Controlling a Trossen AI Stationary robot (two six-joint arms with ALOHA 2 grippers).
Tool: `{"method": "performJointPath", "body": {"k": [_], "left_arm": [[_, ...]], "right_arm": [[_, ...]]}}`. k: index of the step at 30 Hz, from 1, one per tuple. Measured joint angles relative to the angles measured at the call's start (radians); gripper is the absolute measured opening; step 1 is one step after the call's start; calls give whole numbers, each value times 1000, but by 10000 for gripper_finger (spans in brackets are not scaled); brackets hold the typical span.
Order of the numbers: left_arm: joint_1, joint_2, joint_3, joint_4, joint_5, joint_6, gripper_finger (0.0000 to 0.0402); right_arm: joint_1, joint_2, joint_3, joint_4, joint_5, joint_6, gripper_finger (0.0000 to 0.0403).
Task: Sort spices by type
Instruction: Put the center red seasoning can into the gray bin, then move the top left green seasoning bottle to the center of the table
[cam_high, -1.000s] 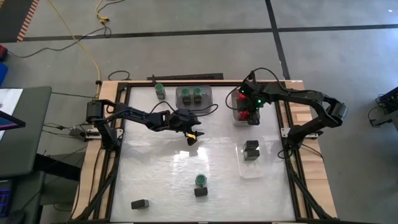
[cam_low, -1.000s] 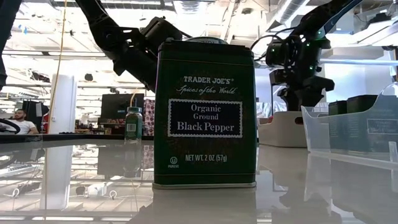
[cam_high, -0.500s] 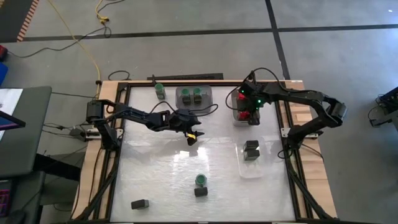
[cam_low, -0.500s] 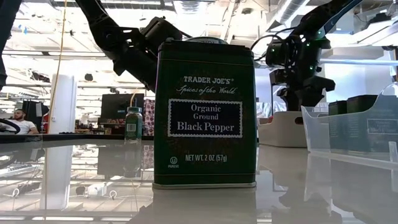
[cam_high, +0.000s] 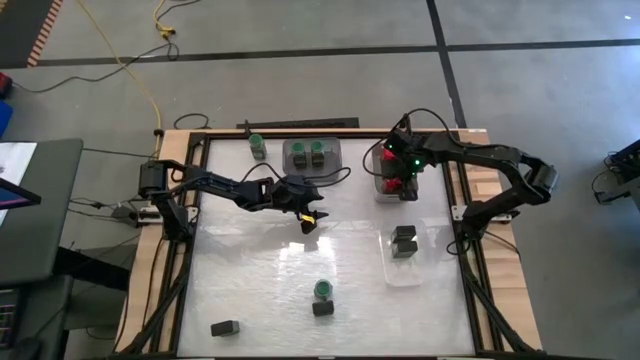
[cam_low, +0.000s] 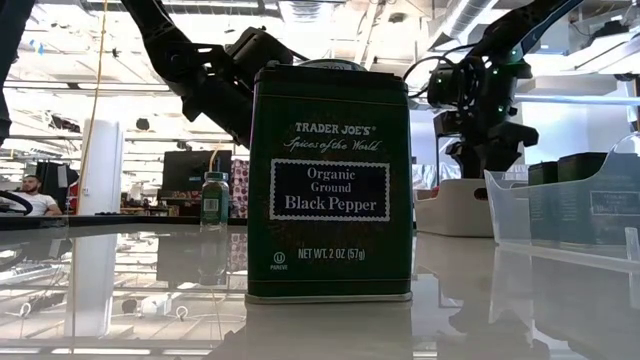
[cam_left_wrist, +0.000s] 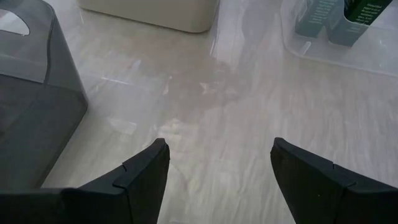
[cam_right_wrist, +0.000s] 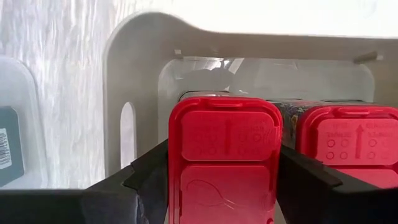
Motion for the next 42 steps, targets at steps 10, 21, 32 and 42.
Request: {"method": "performJointPath", "body": {"k": [10, 21, 32, 42], "left_arm": [[0, 0, 0, 0, 0, 0, 267], [0, 0, 0, 0, 0, 0, 267], [0, 0, 0, 0, 0, 0, 267], [0, 0, 0, 0, 0, 0, 267]], "right_arm": [[0, 0, 1, 0, 0, 7, 312], [3, -63, 51, -69, 1, 22, 358], [3, -379, 155, -61, 2, 436, 357], [218, -599, 53, 12, 196, 1028, 357]]}}
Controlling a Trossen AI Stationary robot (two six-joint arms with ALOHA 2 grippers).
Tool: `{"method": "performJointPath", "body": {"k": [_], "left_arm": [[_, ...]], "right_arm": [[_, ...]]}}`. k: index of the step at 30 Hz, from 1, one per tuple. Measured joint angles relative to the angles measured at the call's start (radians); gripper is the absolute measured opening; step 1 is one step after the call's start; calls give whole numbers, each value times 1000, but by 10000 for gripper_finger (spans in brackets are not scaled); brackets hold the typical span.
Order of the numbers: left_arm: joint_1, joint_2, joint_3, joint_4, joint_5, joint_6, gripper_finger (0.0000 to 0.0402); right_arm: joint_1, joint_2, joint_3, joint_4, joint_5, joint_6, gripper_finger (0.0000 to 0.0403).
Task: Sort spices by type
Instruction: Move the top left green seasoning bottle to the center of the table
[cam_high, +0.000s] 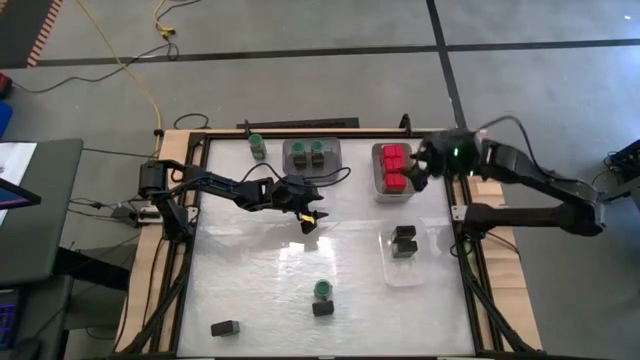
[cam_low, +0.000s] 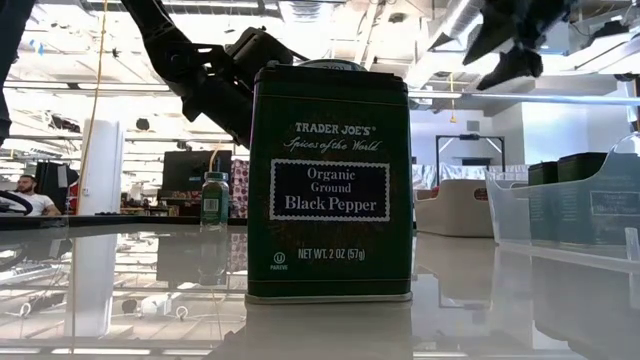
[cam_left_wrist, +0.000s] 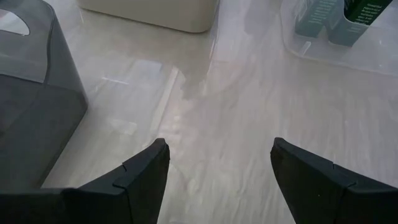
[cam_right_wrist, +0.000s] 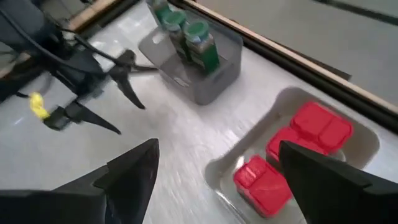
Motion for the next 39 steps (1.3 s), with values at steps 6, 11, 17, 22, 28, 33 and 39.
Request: {"method": "performJointPath", "body": {"k": [6, 11, 17, 22, 28, 33, 39], "left_arm": [[0, 0, 0, 0, 0, 0, 267], [0, 0, 0, 0, 0, 0, 267], [0, 0, 0, 5, -6, 0, 267], [0, 0, 0, 6, -14, 0, 267], [0, 0, 0, 8, -14, -4, 267], [0, 0, 0, 9, -14, -17, 267], [-1, 0, 0, 11, -13, -8, 267]], "right_arm": [[251, -108, -274, 296, 198, 119, 357], [387, -100, -521, 800, 230, 89, 356], [446, -11, -683, 1124, 231, 41, 356], [436, 62, -707, 1123, 231, 40, 356], [417, 147, -707, 1125, 231, 54, 356], [410, 169, -707, 1129, 231, 55, 356], [410, 167, -706, 1134, 231, 55, 356]]}}
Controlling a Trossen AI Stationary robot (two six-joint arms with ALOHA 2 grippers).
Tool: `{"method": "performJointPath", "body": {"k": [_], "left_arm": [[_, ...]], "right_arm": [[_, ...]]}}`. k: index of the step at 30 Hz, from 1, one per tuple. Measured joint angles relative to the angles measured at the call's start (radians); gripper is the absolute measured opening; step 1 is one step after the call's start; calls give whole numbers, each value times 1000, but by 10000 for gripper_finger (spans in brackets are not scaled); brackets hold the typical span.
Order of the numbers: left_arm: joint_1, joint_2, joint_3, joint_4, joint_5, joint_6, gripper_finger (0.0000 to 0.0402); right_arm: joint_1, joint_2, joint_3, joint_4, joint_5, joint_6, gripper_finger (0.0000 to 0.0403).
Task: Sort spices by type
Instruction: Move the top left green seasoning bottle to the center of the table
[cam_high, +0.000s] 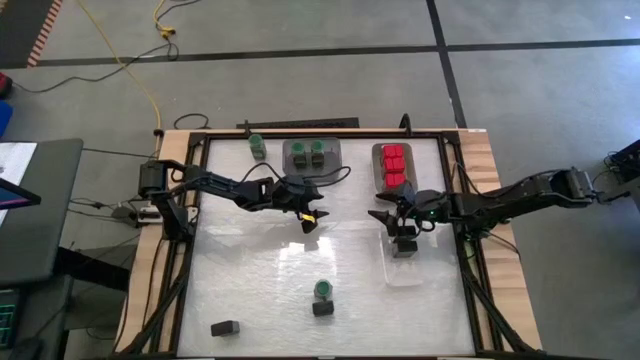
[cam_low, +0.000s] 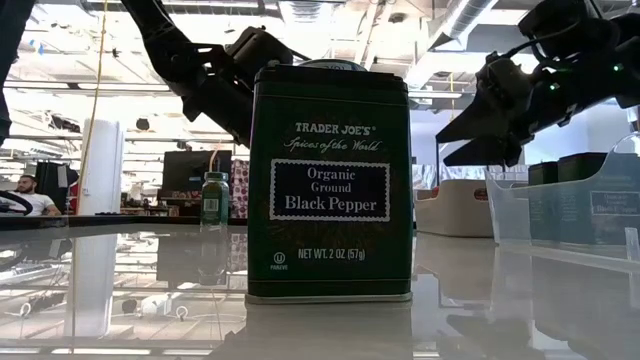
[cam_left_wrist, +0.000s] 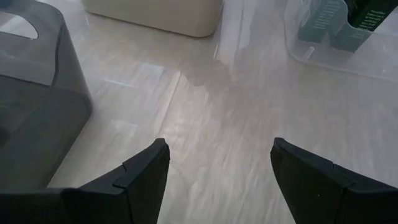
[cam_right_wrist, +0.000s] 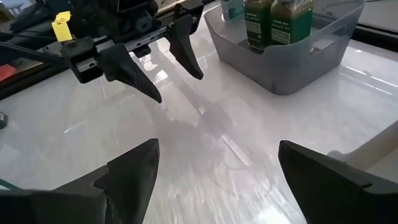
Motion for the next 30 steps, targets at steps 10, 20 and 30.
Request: {"method": "performJointPath", "body": {"k": [10, 20, 30], "left_arm": [[-16, 0, 0, -3, -11, 41, 280], [-47, 0, 0, 4, -23, 78, 348], [-41, -65, -1, -6, -23, -31, 350]], "right_arm": [[0, 0, 0, -1, 0, 2, 356], [0, 0, 0, -2, -1, 2, 357], [-8, -7, 35, 7, -2, -34, 357]]}}
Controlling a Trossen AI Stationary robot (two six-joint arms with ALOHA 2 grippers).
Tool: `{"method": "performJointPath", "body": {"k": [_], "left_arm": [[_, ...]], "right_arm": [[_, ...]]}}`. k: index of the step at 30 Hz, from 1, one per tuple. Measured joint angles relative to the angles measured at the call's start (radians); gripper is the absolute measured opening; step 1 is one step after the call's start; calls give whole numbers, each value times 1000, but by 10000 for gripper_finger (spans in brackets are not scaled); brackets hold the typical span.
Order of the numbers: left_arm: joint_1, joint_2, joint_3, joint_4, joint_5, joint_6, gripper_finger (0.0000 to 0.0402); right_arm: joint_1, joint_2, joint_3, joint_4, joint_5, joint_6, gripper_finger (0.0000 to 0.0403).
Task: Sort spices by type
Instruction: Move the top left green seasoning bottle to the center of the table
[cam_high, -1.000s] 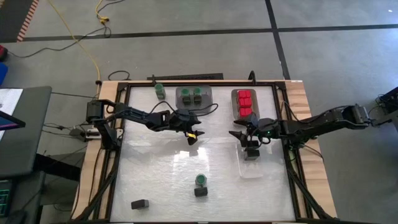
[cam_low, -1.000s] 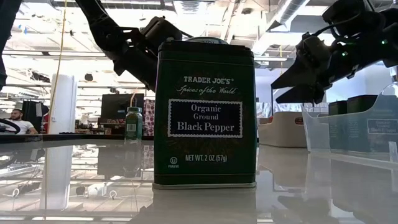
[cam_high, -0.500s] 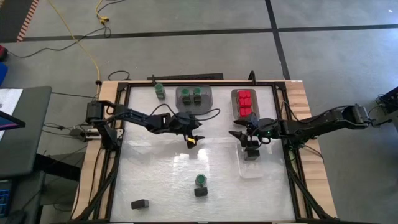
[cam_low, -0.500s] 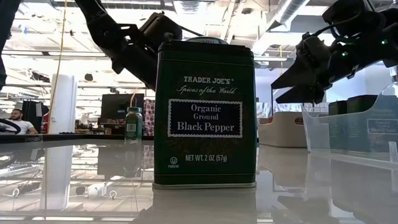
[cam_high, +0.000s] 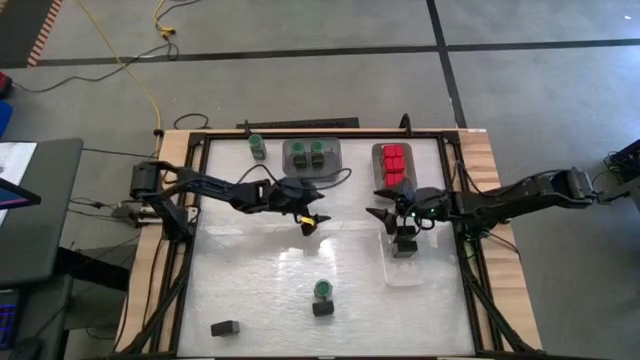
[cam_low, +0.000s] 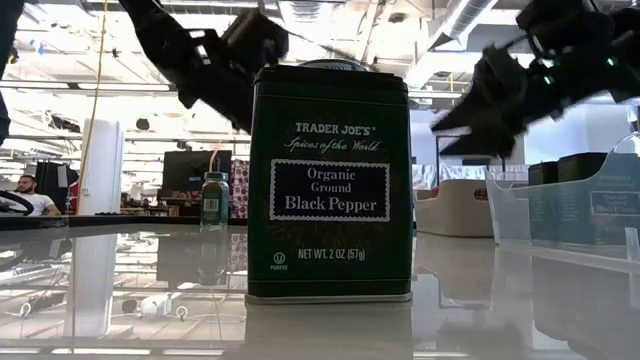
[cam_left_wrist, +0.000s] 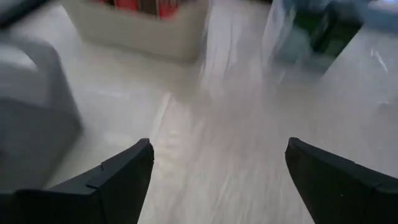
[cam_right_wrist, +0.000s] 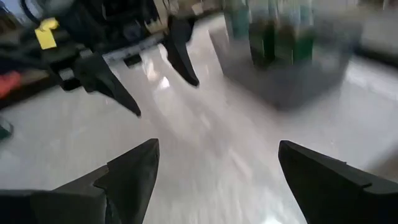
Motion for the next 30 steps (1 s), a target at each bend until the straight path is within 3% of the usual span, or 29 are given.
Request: {"method": "performJointPath", "body": {"k": [8, 13, 23, 30], "left_arm": [[5, -225, 0, -186, 0, 58, 350], [9, -358, 0, -345, -15, 71, 350], [22, -592, 1, -677, -205, 81, 350], [57, -693, -58, -733, -214, 2, 350]], "right_arm": [[-3, -80, 110, 5, 0, -234, 357], [-5, -122, 113, -24, 0, -237, 357], [-4, -136, 112, -81, 0, -183, 356], [-4, -136, 112, -84, 0, -181, 356]]}}
